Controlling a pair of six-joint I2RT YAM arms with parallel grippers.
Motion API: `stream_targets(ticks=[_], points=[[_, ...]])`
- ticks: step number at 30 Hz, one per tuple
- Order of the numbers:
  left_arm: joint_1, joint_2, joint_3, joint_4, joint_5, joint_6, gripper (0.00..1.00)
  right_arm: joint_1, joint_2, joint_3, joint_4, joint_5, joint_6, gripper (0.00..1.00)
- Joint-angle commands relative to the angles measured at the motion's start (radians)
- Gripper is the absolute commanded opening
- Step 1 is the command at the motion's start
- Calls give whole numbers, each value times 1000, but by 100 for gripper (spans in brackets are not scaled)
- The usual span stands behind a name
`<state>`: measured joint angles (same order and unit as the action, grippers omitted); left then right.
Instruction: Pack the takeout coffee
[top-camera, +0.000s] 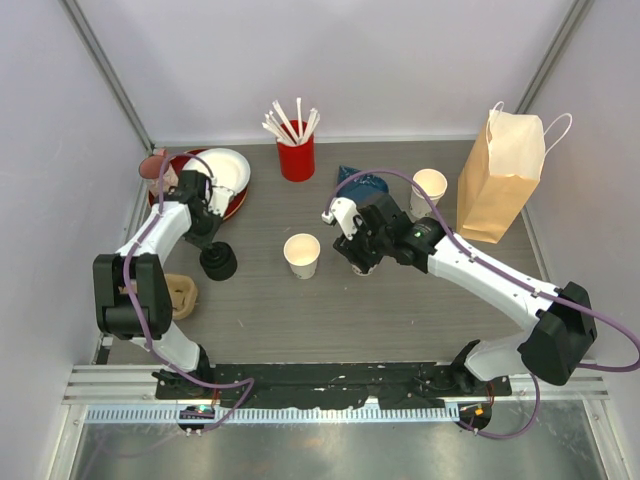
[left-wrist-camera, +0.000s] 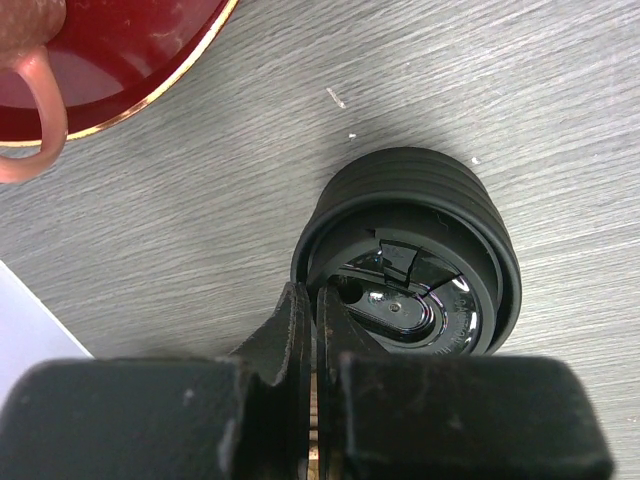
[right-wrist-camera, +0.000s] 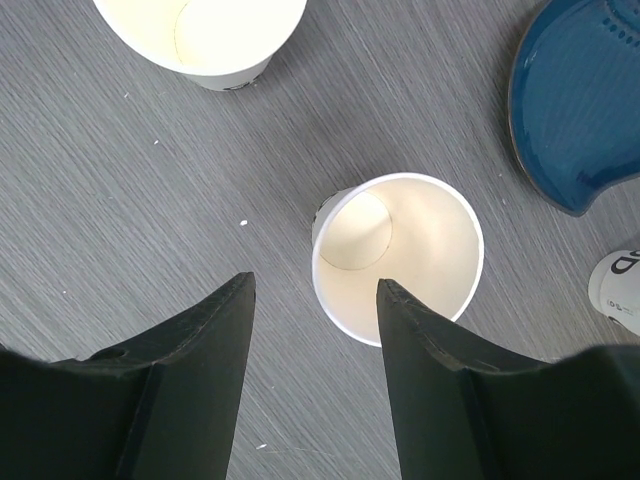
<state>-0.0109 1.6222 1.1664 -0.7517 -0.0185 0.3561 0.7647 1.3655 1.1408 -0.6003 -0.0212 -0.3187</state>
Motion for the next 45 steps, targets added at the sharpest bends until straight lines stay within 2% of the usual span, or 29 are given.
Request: stream_targets(ticks=[1, 11, 22, 25, 29, 33, 37, 40, 43, 45], points=[[5, -41, 6, 12, -14, -9, 0, 4, -17, 30, 10, 3, 7, 57], [5, -156, 18, -18, -9, -36, 0, 5, -19, 34, 7, 9, 13, 57], [5, -163, 15, -18, 12, -32, 0, 5, -31, 33, 8, 7, 32, 57], [5, -130, 3, -9, -1, -28, 0, 5, -29, 60, 8, 12, 72, 57], [6, -105, -4, 3, 2, -45, 0, 39, -6, 195, 28, 7, 159, 58], [35, -108, -4, 12, 14, -46, 0, 90, 65, 298, 131, -23, 256, 61], [55, -96, -14, 20, 55, -46, 0, 125, 179, 362, 356, -147, 444, 61], [63, -90, -28, 28, 57, -40, 0, 148, 283, 422, 443, -189, 513, 61], [62, -96, -40, 32, 80, -28, 1, 156, 369, 514, 445, -187, 550, 61], [63, -107, -48, 40, 95, -17, 9, 156, 397, 536, 436, -189, 553, 60]])
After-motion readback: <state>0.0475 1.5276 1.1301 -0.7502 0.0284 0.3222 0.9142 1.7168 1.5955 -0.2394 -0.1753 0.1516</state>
